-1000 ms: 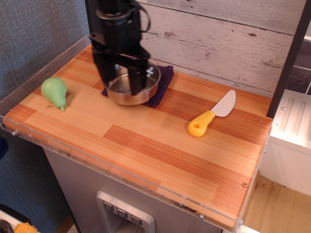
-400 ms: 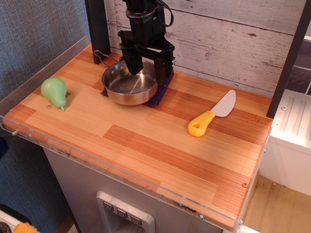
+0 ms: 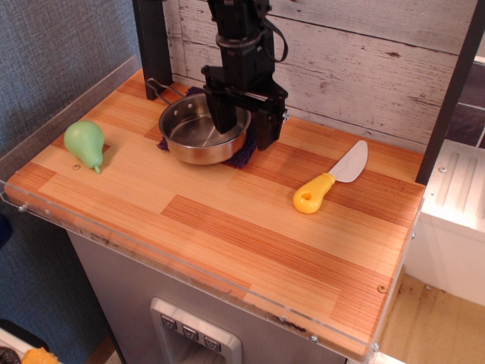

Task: Move the silver vessel and place it in the bottom center of the table.

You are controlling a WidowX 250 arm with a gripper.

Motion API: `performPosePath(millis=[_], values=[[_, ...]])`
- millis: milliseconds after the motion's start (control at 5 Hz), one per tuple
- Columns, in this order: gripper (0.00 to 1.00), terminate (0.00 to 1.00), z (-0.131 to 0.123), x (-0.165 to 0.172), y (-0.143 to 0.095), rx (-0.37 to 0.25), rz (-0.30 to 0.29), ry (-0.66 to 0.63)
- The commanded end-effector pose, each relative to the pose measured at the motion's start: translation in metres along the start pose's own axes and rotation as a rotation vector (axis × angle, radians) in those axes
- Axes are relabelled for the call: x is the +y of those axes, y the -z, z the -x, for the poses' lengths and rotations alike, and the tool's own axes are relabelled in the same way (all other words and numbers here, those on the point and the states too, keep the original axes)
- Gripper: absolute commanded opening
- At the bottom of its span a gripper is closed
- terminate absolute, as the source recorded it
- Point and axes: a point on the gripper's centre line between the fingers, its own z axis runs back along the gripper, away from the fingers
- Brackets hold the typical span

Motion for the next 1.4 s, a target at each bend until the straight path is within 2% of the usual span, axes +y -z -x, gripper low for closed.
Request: performPosePath(millis=[0, 400, 600, 800, 1000, 1200], values=[[0.00, 0.00, 0.000, -0.002, -0.002, -0.007, -0.038, 0.005], [0.00, 0.00, 0.002, 0.004, -0.014, 0.001, -0.019, 0.006], [0.00, 0.00, 0.003, 0.014, -0.038, -0.025, -0.004, 0.020], [0.00, 0.00, 0.017, 0.011, -0.073, -0.094, -0.015, 0.009], [0.00, 0.00, 0.048, -0.013, -0.087, -0.104, 0.022, -0.003], [0.00, 0.00, 0.073, -0.037, -0.076, -0.059, 0.035, 0.019]])
